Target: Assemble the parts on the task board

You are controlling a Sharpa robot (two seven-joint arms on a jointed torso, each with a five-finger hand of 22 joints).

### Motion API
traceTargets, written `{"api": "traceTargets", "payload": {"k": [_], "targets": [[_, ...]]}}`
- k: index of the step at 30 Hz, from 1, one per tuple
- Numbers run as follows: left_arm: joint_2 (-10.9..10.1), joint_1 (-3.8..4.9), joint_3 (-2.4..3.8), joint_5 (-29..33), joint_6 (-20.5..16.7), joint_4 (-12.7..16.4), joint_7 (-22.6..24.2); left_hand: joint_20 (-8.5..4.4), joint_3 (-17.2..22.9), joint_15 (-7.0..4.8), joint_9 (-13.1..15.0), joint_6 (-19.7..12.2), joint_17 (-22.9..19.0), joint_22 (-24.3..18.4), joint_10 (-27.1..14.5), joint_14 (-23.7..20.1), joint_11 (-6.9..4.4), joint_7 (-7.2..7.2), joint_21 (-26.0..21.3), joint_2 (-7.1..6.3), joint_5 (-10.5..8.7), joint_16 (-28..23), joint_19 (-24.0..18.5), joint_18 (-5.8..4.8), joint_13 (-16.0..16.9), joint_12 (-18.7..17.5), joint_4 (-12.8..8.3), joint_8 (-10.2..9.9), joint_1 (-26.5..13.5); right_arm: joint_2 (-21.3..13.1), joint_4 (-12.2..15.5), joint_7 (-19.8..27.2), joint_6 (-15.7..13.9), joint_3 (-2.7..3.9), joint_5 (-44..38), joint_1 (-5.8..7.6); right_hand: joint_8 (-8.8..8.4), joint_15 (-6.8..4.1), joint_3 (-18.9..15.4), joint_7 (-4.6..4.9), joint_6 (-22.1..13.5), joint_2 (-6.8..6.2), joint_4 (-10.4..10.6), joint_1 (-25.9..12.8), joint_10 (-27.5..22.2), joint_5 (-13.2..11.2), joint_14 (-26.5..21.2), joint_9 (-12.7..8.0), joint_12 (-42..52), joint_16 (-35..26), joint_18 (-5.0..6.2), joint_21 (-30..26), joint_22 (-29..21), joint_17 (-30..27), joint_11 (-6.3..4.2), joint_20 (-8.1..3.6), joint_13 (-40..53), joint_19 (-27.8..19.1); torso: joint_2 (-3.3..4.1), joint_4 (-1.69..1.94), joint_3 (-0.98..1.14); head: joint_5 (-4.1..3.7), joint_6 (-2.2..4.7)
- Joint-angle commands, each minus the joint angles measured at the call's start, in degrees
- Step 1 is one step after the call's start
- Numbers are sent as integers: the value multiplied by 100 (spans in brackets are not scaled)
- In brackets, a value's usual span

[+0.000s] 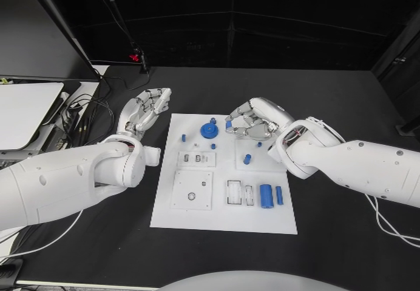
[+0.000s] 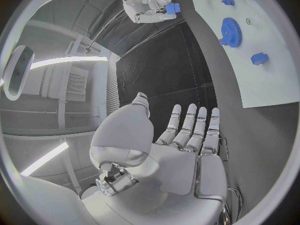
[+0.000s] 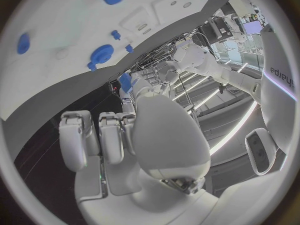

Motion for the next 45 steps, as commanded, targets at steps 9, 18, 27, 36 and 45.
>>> {"api": "traceTargets", "payload": {"k": [9,18,27,36,45], "targets": [[9,12,6,-38,14,14,1598,11,-30,8,-8,13,1,-3,24,26,2,863,20,0,22,36,-39,27,-1,38,-3,21,42,478,229,-928,373,3,-545,12,61,-51,0,-202,334,74,-49,143,609,15,587,52,15,14,-42,16,1510,1509,-55,-49,1508,607,1,-4,1,305,-138],[16,13,6,-38,9,5,1594,11,-41,8,-9,13,1,-1,24,26,2,864,25,5,29,38,-39,27,0,42,-2,24,56,771,275,-1648,598,-2,-926,-40,47,-59,-17,-200,336,56,-63,130,609,1,587,48,15,14,-42,16,1510,1509,-57,-55,1508,607,-3,-18,4,331,-207],[29,12,6,-37,14,-4,1591,11,-44,8,-9,14,1,-2,25,26,2,863,25,6,32,39,-42,27,0,43,-3,25,61,958,165,-2102,652,-4,-1124,-220,25,-64,-33,-194,327,42,-76,111,609,-1,587,40,15,14,-42,16,1510,1509,-55,-62,1508,607,1,-18,13,295,-234],[32,12,6,-37,14,-11,1587,11,-44,8,-9,14,1,-2,25,26,2,863,25,6,32,39,-42,27,0,43,-3,25,61,1009,97,-2383,668,-4,-1247,-375,-16,-69,-64,-179,307,22,-81,57,609,-14,587,25,15,14,-42,16,1510,1509,-45,-69,1508,607,5,-18,12,249,-255],[37,11,6,-37,19,-19,1584,12,-48,9,-10,14,1,-2,24,26,2,864,26,11,40,40,-43,27,0,45,-3,26,70,1042,53,-2442,611,-4,-1298,-457,-47,-67,-87,-169,291,10,-81,15,609,-19,587,14,15,14,-42,16,1510,1509,-39,-71,1508,607,4,-18,11,203,-276]]}}
